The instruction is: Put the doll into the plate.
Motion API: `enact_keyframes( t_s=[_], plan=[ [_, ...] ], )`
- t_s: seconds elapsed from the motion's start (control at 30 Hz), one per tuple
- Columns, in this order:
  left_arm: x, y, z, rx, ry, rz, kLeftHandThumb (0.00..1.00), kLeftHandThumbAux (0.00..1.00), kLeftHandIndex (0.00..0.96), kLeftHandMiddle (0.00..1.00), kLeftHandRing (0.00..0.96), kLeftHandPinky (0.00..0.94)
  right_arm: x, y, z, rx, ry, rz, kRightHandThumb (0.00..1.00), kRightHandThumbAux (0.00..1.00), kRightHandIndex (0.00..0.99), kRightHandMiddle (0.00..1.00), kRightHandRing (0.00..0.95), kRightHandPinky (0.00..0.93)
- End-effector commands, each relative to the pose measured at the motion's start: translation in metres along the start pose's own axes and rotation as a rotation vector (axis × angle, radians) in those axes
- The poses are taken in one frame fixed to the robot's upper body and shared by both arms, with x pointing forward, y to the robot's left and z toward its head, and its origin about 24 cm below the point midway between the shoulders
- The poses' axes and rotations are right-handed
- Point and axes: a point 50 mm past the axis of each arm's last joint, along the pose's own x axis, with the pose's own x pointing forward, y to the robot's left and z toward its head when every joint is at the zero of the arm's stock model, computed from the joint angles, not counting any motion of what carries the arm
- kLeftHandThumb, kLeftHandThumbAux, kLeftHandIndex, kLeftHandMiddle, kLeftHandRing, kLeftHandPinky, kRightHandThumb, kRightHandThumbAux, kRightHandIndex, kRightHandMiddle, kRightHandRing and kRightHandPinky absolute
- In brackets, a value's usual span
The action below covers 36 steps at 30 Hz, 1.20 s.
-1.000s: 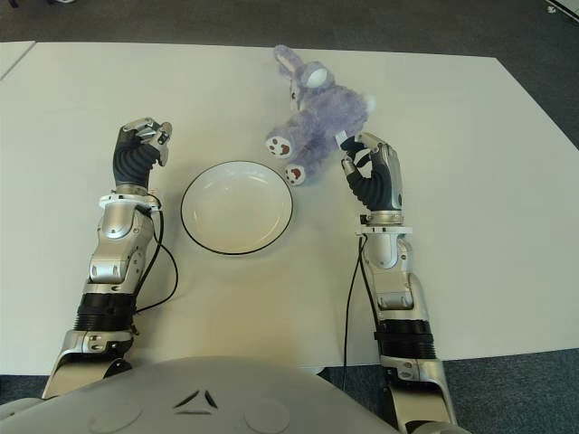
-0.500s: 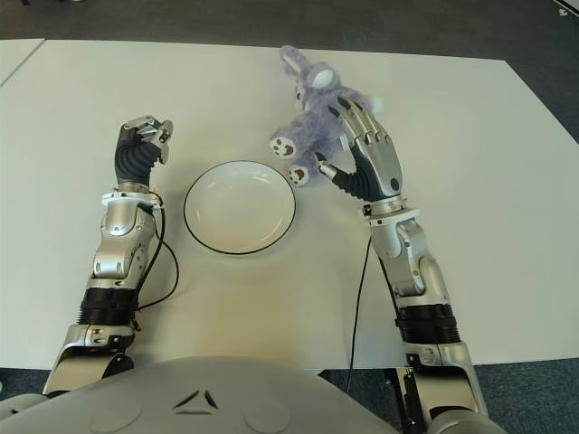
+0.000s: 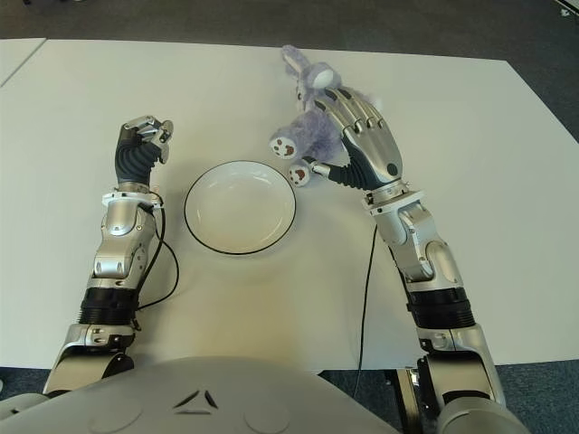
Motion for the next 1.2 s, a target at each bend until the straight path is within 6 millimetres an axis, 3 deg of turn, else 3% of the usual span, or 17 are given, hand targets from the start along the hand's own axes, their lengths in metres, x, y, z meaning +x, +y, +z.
enact_keyframes(
  t_s=[0.03, 1.2],
  plan=[
    [-0.022, -0.001, -0.034, -0.01, 0.15, 0.03, 0.71, 0.706, 0.442, 0.872, 0.882, 0.871, 0.005, 0.0, 0.0, -0.004, -0.025, 0.024, 0.279, 0.384, 0.0, 0.0, 0.0, 0.0],
    [-0.022, 0.0, -0.033, -0.009, 0.146, 0.036, 0.71, 0.706, 0.442, 0.873, 0.882, 0.873, 0.037, -0.012, -0.019, -0.04, -0.067, 0.171, 0.26, 0.373, 0.0, 0.0, 0.0, 0.0]
  ],
)
